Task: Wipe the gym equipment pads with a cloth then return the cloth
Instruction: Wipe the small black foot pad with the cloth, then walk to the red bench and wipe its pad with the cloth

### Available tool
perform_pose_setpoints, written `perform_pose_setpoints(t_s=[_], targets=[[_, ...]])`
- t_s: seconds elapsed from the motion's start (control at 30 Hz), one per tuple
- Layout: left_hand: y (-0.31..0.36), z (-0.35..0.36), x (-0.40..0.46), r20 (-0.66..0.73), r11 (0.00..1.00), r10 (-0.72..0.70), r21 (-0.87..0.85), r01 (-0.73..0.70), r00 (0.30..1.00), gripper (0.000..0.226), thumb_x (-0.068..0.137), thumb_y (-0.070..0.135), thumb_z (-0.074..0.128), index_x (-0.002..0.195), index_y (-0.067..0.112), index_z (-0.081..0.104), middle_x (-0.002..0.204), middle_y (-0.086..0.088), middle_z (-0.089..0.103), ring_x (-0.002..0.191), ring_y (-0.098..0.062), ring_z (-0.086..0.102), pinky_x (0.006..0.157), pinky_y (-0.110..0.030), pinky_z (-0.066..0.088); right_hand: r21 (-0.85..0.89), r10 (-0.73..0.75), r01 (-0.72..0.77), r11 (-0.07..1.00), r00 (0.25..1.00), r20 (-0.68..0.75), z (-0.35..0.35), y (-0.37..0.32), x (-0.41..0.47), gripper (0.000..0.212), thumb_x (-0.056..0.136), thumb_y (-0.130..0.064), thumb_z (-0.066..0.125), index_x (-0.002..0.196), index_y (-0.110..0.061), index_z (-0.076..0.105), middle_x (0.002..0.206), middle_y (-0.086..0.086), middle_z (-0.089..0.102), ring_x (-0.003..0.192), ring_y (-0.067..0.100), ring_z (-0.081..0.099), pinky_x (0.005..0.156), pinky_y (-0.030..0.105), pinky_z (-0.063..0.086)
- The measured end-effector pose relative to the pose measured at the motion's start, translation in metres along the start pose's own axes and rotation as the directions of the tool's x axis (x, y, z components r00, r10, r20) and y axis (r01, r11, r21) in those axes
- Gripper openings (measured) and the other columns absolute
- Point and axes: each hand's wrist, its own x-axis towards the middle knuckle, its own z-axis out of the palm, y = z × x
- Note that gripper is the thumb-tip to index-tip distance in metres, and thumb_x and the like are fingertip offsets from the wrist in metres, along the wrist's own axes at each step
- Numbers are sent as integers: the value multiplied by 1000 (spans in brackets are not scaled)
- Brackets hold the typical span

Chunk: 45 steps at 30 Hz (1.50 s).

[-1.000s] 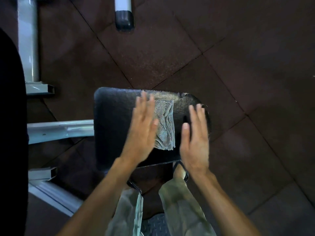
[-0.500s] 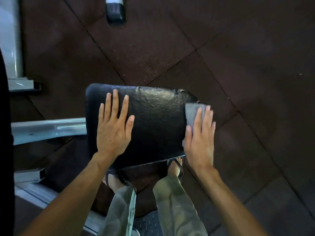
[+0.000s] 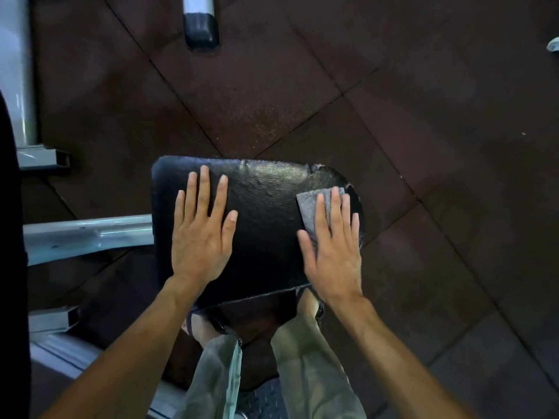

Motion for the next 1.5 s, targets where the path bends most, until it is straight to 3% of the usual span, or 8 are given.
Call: perform_pose_setpoints(t_s=[0.3, 0.53, 0.63, 0.83, 0.97, 1.17, 1.37, 1.5], targets=[[5, -15, -3, 135, 998, -15, -56, 23, 991, 63, 104, 48, 12, 159, 17, 7, 167, -11, -3, 155, -27, -7, 126, -47, 2, 54, 87, -82, 995, 992, -95, 12, -17, 10, 47, 110, -25, 24, 154, -10, 27, 161, 10, 30, 150, 26, 27, 118, 39, 35], [69, -101, -56, 411, 988, 50, -154, 15, 910, 78, 93, 61, -4, 158, 19, 8, 168, -9, 2, 155, -24, 0, 125, -51, 13, 691, 332, -309, 653, 938, 105, -81, -32, -64, 47, 108, -28, 32, 152, -12, 33, 155, -8, 34, 140, 3, 37, 118, 19, 28], [108, -141, -78, 489, 985, 171, -77, -153, 855, 83, 88, 60, -10, 158, 19, 8, 168, -8, 3, 155, -23, 0, 125, -48, 13, 810, 487, -442, 386, 843, 228, -114, -33, -114, 44, 107, -24, 37, 149, -11, 39, 153, 2, 44, 140, 11, 42, 110, 8, 27], [222, -196, -130, 617, 888, 378, -31, -458, 691, 89, 84, 61, -12, 158, 18, 12, 167, -9, 7, 155, -24, 1, 125, -45, 9, 794, 640, -602, 87, 644, 419, -176, 9, -218, 47, 105, -24, 38, 152, -15, 34, 156, 8, 39, 145, 23, 36, 120, 31, 27], [322, -203, -170, 720, 778, 449, -23, -628, 530, 63, 103, 51, 8, 158, 20, 8, 168, -6, 1, 155, -20, -5, 125, -42, 3, 801, 734, -598, 34, 559, 386, -210, 70, -276, 47, 106, -25, 36, 152, -15, 33, 155, 8, 40, 144, 22, 37, 120, 35, 28], [480, -191, -203, 759, 583, 563, -83, -808, 328, 66, 101, 54, 3, 158, 22, 7, 168, -4, 0, 155, -18, -6, 126, -41, 2, 866, 873, -485, -123, 362, 327, -264, 195, -343, 43, 107, -24, 38, 149, -16, 41, 148, 0, 50, 133, 4, 46, 96, -6, 27], [637, -165, -213, 693, 286, 708, -109, -952, 133, 125, 58, 71, -45, 158, 21, 10, 168, -5, 7, 156, -21, 1, 125, -42, 10, 890, 956, -396, -225, 87, 280, -290, 299, -395, 43, 106, -21, 39, 149, -15, 42, 148, 2, 51, 132, 6, 49, 102, 4, 31], [743, -147, -225, 704, 113, 710, -165, -980, -37, 93, 84, 65, -21, 158, 19, 11, 167, -7, 9, 156, -21, 2, 125, -41, 7, 909, 949, -273, -316, -96, 301, -297, 365, -415, 43, 107, -24, 38, 149, -16, 41, 146, 4, 52, 123, 10, 57, 102, 16, 41]])
